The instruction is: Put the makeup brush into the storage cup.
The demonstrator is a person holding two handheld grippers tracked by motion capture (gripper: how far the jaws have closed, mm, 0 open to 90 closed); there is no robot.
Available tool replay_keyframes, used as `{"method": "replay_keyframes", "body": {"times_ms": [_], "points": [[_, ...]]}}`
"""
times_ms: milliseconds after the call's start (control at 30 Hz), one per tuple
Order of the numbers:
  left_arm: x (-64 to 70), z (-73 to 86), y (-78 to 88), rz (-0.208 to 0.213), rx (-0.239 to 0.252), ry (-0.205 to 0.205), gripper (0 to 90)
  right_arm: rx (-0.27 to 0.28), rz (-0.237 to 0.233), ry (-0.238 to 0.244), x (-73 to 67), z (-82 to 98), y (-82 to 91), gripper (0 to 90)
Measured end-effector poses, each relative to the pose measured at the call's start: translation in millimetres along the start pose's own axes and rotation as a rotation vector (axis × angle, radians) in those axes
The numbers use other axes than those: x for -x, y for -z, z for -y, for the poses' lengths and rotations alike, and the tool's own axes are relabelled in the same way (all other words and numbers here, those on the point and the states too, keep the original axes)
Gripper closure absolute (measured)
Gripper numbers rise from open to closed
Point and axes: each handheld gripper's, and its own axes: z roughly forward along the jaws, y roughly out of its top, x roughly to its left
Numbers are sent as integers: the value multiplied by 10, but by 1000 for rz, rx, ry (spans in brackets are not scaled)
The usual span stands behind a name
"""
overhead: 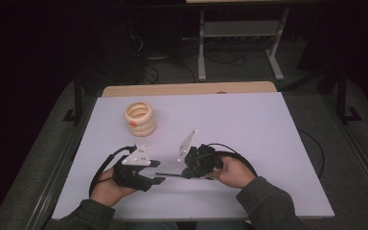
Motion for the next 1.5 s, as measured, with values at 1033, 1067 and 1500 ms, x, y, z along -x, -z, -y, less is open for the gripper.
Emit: {"method": "replay_keyframes", "body": {"times_ms": [1033, 1067, 1500], "points": [[84, -165, -379, 195, -263, -129, 837, -8, -67, 66, -135, -31, -99, 849], [84, -165, -379, 195, -263, -129, 845, -8, -67, 66, -135, -31, -99, 849], [-11, 8, -297, 124, -192, -26, 854, 180, 5, -97, -77, 161, 125, 613]]}}
